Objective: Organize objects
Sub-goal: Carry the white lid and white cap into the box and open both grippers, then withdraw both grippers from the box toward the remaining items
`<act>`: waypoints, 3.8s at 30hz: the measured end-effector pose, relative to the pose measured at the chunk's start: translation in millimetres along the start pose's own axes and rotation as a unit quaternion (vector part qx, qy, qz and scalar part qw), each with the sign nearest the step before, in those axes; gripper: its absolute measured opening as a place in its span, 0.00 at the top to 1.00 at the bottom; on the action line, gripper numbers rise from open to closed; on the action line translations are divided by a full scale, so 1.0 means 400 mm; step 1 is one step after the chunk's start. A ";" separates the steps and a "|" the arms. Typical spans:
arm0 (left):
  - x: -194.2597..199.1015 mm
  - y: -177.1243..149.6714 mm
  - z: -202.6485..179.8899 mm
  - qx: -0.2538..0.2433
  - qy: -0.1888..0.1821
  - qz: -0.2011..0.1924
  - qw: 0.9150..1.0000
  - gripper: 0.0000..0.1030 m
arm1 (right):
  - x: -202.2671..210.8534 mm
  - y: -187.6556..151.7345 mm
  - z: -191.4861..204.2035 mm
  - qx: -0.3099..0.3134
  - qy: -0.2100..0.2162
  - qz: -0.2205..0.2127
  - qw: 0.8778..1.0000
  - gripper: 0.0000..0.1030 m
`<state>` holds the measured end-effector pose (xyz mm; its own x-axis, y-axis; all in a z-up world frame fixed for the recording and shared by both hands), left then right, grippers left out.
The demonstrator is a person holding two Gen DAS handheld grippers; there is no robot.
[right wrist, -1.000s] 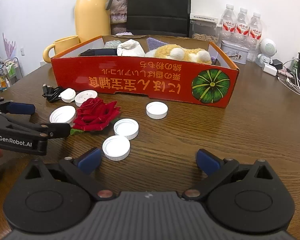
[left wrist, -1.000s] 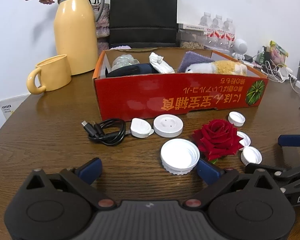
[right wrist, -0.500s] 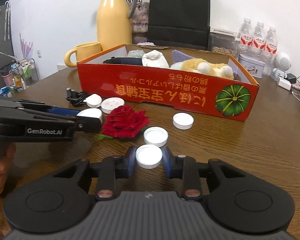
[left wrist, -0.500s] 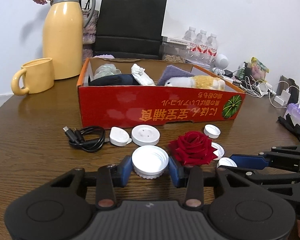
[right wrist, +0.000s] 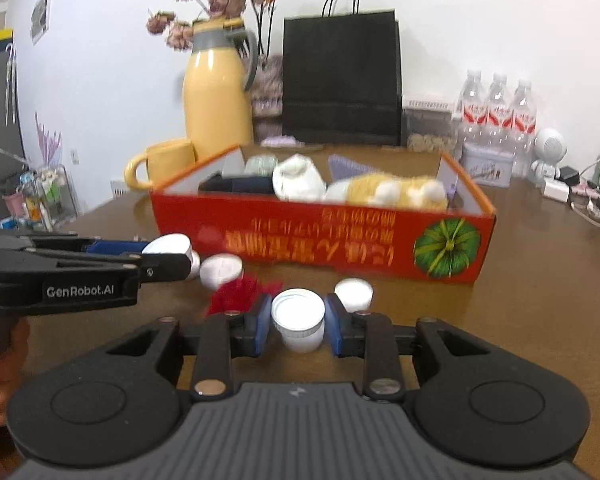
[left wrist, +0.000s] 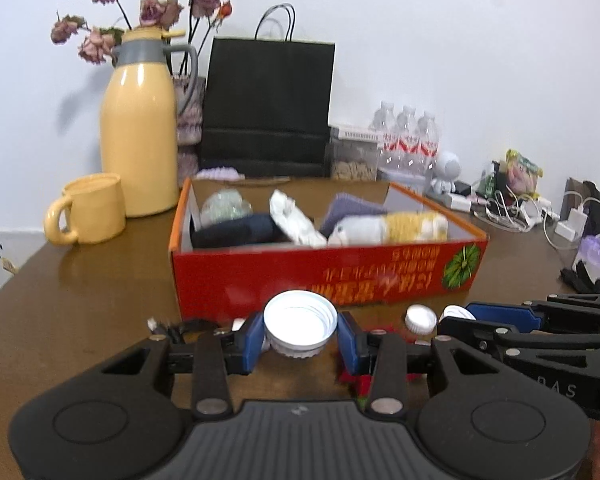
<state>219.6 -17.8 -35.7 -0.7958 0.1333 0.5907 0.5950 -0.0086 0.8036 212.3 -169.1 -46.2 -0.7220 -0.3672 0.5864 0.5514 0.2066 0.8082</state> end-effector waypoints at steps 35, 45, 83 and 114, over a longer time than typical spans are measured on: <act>-0.277 0.335 0.040 0.011 0.025 -0.027 0.999 0.63 | -0.242 0.318 -0.155 -0.016 -0.043 -0.064 0.997 0.72; -0.312 0.353 0.073 -0.003 0.058 -0.035 0.998 0.05 | -0.307 0.318 -0.197 -0.003 -0.058 -0.035 0.998 0.12; -0.130 0.170 0.094 0.000 0.081 -0.052 0.995 0.00 | -0.127 0.135 -0.117 0.027 -0.088 -0.033 0.995 0.00; -0.104 -0.049 0.210 0.036 0.110 0.086 0.990 0.00 | -0.106 -0.064 -0.090 -0.015 -0.052 0.098 0.994 0.00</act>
<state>250.7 60.2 -82.2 -0.6828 -0.0824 0.7259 0.7237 0.0594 0.6875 244.0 -191.4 -93.7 -0.6375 -0.2259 0.7365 0.6972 0.2375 0.6764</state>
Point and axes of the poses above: each gripper's, at about its wrist camera, not at the fingertips, and x roughly against the way its jaws point, z to its left, y to its top, the point moved 8 cm from there along -x, roughly the way its jaws point, and after that the axes turned 9 degrees about z, right-handed, at the moved point
